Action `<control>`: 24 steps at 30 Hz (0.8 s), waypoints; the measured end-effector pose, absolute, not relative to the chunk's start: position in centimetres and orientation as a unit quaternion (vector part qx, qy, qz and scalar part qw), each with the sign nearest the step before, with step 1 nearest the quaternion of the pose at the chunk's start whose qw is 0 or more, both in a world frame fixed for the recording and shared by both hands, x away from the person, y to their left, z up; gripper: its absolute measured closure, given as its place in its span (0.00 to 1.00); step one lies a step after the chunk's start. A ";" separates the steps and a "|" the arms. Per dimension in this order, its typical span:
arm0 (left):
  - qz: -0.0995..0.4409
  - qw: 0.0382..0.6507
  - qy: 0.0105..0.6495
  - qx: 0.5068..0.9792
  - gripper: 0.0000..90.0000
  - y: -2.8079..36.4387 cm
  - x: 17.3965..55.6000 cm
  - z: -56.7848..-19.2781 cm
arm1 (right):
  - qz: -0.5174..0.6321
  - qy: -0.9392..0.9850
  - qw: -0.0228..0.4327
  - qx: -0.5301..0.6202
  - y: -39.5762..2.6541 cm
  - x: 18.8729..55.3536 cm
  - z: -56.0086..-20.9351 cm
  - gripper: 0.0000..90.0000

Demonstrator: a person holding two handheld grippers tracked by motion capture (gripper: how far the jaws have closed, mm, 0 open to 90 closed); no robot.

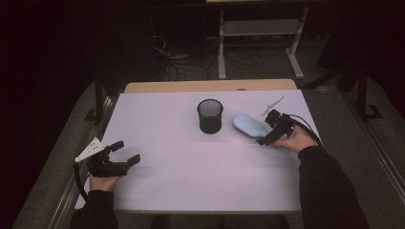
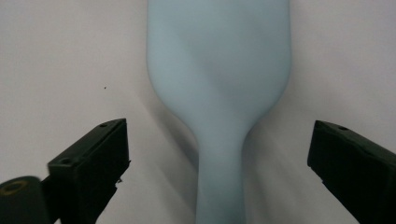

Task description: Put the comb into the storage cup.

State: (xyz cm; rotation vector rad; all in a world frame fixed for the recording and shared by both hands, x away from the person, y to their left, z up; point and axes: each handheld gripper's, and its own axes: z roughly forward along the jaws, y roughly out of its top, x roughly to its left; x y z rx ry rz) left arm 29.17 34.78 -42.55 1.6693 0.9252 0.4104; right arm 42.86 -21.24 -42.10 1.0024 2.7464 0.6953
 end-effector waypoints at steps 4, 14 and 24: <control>0.175 0.560 0.392 0.708 0.00 34.8 29.1 -42.5 | 0.230 0.913 0.060 0.330 -21.4 43.0 -42.2 0.14; 0.175 0.559 0.392 0.709 0.00 34.8 29.2 -42.6 | 0.226 0.916 0.051 0.328 -21.6 43.1 -42.4 0.29; 0.175 0.558 0.392 0.710 0.00 34.8 29.2 -42.6 | 0.218 0.920 0.044 0.324 -21.6 43.1 -42.7 0.53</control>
